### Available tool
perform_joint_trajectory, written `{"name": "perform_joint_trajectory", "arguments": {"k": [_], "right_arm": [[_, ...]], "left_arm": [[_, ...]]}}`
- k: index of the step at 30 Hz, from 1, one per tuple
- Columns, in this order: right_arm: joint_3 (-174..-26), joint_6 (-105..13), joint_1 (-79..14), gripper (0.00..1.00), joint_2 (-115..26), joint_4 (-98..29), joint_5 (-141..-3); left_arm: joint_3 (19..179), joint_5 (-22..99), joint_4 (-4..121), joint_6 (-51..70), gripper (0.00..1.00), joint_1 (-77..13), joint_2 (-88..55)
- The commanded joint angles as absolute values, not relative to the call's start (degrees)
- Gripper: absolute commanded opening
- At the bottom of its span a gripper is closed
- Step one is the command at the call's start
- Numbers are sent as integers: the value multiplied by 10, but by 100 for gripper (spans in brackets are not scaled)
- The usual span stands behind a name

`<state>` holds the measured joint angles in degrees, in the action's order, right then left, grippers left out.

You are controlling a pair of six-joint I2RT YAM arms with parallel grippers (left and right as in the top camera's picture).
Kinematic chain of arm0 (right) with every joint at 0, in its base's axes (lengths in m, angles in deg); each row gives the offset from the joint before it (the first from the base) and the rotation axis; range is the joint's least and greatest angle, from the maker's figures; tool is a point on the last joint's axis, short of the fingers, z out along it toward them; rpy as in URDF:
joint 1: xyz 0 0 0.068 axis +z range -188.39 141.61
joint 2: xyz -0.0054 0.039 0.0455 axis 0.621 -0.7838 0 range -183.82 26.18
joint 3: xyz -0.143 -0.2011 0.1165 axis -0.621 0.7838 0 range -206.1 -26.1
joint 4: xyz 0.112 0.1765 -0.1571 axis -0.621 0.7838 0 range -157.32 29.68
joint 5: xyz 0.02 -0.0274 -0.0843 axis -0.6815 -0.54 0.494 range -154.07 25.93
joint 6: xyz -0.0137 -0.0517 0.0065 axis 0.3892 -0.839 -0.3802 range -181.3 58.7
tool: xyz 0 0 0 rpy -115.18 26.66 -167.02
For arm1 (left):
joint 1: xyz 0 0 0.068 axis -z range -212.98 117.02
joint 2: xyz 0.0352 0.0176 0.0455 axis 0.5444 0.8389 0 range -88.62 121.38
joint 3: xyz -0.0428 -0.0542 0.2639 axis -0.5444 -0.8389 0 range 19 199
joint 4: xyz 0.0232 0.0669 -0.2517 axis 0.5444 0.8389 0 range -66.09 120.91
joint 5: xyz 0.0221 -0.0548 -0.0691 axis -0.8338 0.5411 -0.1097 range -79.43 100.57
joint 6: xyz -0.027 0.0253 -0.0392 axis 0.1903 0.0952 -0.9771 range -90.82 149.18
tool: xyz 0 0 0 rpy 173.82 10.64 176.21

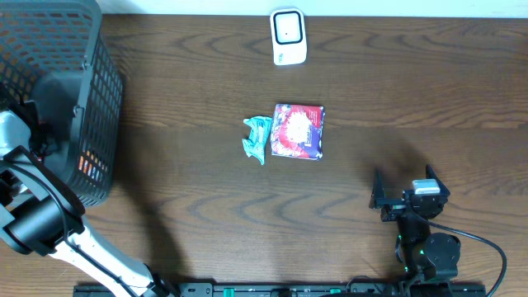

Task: Scan the item barcode
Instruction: 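Reach the left gripper into the basket and grasp the red TOP bar, then lift the red TOP bar out and place it left of the wipes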

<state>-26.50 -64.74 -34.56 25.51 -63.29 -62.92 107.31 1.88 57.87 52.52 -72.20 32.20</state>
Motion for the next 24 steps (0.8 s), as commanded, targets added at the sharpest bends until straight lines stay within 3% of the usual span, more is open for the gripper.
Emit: {"name": "perform_joint_trajectory", "arguments": {"k": [1,10,17,24], "right_arm": [[-264,-652,-346,99,259,-631,-625],[-264,-652,-346,99,259,-631,-625],[-264,-652,-346,99,259,-631,-625],[-264,-652,-346,99,259,-631,-625]], "left_arm": [[1051,24,597,529,8,-725,355],[1056,24,627,462,7,-696,285],[1063,24,603,351,8,-628,133],[1063,24,537,333,7,-526,-38]]}}
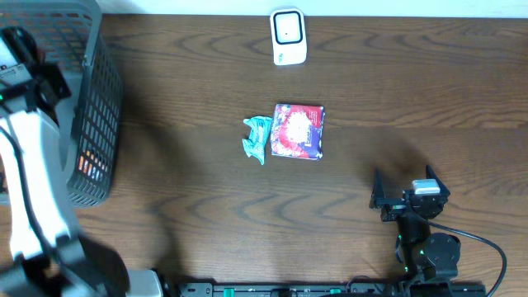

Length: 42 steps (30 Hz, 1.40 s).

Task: Scan the item barcode
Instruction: 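Lift the red TOP bar out and place it left of the wipes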

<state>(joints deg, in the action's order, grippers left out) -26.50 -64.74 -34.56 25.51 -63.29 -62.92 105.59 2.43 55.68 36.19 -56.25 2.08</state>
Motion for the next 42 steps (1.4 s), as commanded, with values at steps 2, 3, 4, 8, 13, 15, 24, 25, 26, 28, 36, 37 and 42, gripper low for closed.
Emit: {"name": "perform_joint_trajectory", "arguments": {"k": [2,3,4,8,13,15,24,25,26,28,36,37,42], "right_arm": [[-264,-652,-346,99,259,-631,-625],[-264,-652,-346,99,259,-631,-625],[-264,-652,-346,99,259,-631,-625],[-264,-652,-346,99,259,-631,-625],[-264,-652,-346,99,259,-631,-625],[-264,-652,-346,99,259,-631,-625],[-264,-652,-346,99,259,-631,-625],[-264,-652,-346,99,259,-631,-625],[-264,-652,-346,99,259,-631,-625],[-264,-652,-346,99,259,-631,-625],[-264,-652,-346,99,259,-631,-625],[-264,-652,-346,99,259,-631,-625],[-264,-652,-346,99,259,-631,-625]], "left_arm": [[1063,24,518,329,7,-503,-69],[1063,24,508,324,7,-488,-87],[1063,24,498,314,7,-474,-104],[1063,24,484,236,7,-425,-152],[1062,24,520,116,8,-360,-177],[1062,24,547,76,7,-327,-177],[1062,59,680,-34,7,-184,-119],[1062,59,689,-49,7,-172,-103],[1062,59,696,-62,8,-161,-87],[1062,59,706,-69,7,-143,-54],[1062,59,726,-67,7,-120,83],[1062,59,729,-67,7,-120,101],[1062,72,723,-67,7,-120,188]]}}
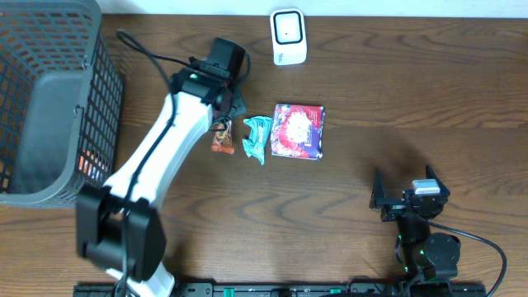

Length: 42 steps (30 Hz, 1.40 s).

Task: Scan the item barcode
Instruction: 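Lift the red TOP bar out and place it left of the wipes, then reach the left gripper into the basket and grasp the orange box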

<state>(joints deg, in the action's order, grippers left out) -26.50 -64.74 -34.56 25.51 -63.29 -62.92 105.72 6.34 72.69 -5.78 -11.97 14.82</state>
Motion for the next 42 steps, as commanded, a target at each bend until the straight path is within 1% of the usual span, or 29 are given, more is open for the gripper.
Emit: {"name": "perform_joint_trajectory", "arguments": {"k": [1,5,6,7,8,9,10,13,14,18,21,27,30,34,42], "right_arm": [[-264,-652,-346,99,259,-631,-625],[-264,-652,-346,99,259,-631,-625],[-264,-652,-346,99,259,-631,-625],[-264,-652,-346,99,259,-631,-625],[-264,-652,-346,99,259,-631,-625],[-264,-652,-346,99,259,-631,-625],[-264,-652,-346,99,259,-631,-625],[-264,-652,-346,99,259,-631,-625],[-264,-652,-346,99,259,-631,-625],[-264,-652,-346,99,259,-631,-625],[-264,-652,-346,99,259,-631,-625],[-264,-652,-346,99,259,-631,-625],[-264,-652,-346,99,259,-631,-625],[-264,-652,-346,99,259,-631,-625],[-264,-652,-346,99,259,-631,-625]], "left_arm": [[1062,72,720,-67,7,-120,201],[1062,72,714,-67,8,-120,238],[1062,72,711,-67,12,-120,244],[1062,72,709,-67,17,-120,249],[1062,72,705,-67,28,-120,251],[1062,72,701,-67,42,-120,251],[1062,72,697,-63,52,-120,250],[1076,74,698,-30,70,-121,243],[1085,77,701,-13,72,-121,237],[1122,76,721,28,77,-122,197],[1139,73,723,52,78,-128,150],[1156,-20,689,84,78,-178,31],[1156,-52,666,88,78,-223,-19],[1156,-54,651,94,78,-308,-65],[1156,-54,652,95,78,-498,-73]]}}
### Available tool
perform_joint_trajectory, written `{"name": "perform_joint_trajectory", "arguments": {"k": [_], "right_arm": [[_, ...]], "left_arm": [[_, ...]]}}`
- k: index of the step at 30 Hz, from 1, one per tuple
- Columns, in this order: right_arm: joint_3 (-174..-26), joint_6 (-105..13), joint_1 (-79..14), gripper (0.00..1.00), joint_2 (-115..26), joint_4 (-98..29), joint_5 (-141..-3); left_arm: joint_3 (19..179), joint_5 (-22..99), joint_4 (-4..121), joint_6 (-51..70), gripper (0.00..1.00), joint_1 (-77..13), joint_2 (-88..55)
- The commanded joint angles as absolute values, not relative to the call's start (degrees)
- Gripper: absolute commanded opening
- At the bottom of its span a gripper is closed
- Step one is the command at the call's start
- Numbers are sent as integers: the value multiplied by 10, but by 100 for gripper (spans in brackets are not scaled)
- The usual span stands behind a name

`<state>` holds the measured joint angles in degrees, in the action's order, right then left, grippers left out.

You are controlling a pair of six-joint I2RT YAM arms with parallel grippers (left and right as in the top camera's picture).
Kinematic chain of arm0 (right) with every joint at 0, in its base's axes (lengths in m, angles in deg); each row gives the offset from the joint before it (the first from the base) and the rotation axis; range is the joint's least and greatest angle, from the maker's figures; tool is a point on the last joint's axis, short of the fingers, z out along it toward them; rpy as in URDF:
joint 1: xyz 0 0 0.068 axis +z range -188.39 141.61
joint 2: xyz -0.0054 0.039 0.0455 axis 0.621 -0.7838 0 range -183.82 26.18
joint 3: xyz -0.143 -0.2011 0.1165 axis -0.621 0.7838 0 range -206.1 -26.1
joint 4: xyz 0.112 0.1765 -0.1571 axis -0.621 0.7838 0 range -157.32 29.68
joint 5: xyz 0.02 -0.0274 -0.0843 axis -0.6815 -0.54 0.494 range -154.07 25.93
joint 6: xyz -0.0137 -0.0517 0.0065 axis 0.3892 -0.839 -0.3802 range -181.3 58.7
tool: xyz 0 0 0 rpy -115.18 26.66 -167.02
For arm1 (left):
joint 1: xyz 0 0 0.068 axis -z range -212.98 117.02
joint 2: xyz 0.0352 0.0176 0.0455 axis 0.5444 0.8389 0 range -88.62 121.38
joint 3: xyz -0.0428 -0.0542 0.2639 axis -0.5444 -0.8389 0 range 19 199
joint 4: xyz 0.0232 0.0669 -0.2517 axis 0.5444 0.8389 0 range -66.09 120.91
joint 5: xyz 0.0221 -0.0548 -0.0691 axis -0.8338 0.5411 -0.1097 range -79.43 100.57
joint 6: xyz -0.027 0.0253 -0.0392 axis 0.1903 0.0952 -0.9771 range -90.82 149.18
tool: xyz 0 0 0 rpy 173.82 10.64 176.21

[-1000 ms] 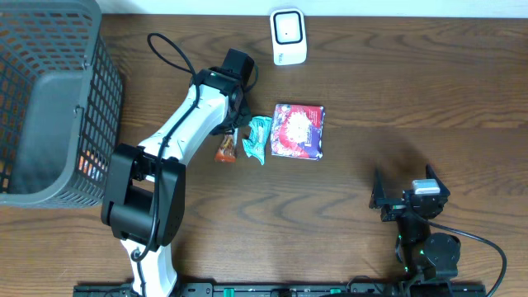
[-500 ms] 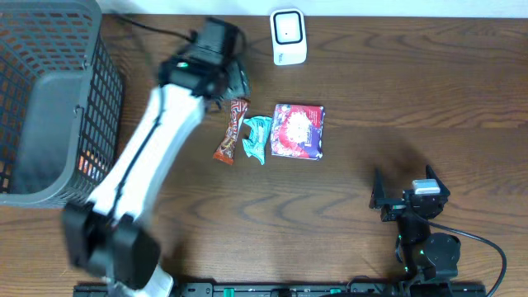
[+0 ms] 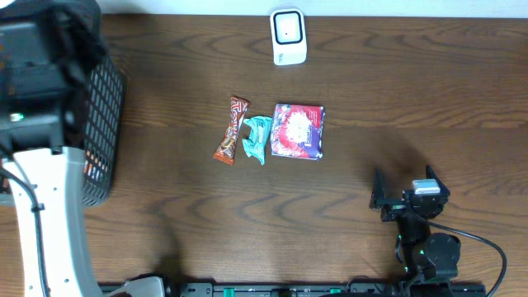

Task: Scan the item barcode
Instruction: 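Reach the left gripper into the basket and grasp the orange box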

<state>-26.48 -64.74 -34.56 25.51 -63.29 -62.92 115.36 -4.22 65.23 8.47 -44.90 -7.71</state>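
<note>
A white barcode scanner [image 3: 289,36] sits at the table's far edge. Three items lie mid-table: an orange-brown candy bar [image 3: 231,129], a crumpled teal wrapper [image 3: 257,139] and a red-purple packet [image 3: 298,130]. My left arm [image 3: 41,74] looms over the dark mesh basket [image 3: 97,124] at the far left; its fingers are hidden under the arm's bulk. My right gripper [image 3: 404,194] rests near the front right edge, far from the items; its jaw state is unclear from above.
The basket holds something orange [image 3: 84,165], seen through its mesh. A cable [image 3: 483,243] runs from the right arm's base. Bare brown table lies between the items and the right gripper.
My left gripper was down beside the teal wrapper with the candy bar under it. Now the bar lies free on the table and the arm is back over the basket.
At first only the teal wrapper and the packet lay mid-table, with my left arm at the basket. Then the arm stood at the basket's left side. Later it was at the table with the candy bar. The bar now lies beside the wrapper; the right arm never moved.
</note>
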Motion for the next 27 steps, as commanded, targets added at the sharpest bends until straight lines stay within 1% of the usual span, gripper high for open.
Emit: {"name": "perform_joint_trajectory", "arguments": {"k": [1,7,11,18,22,27], "right_arm": [[-264,-652,-346,99,259,-631,-625],[-264,-652,-346,99,259,-631,-625],[-264,-652,-346,99,259,-631,-625],[-264,-652,-346,99,259,-631,-625],[-264,-652,-346,99,259,-631,-625],[-264,-652,-346,99,259,-631,-625]], "left_arm": [[1156,-54,652,95,78,-521,-71],[1156,-54,670,95,78,-620,-60],[1155,-54,689,131,78,-663,-40],[1154,-54,742,248,78,-683,26],[1154,-46,775,251,79,-683,67],[1154,29,798,251,78,-683,114]]}}
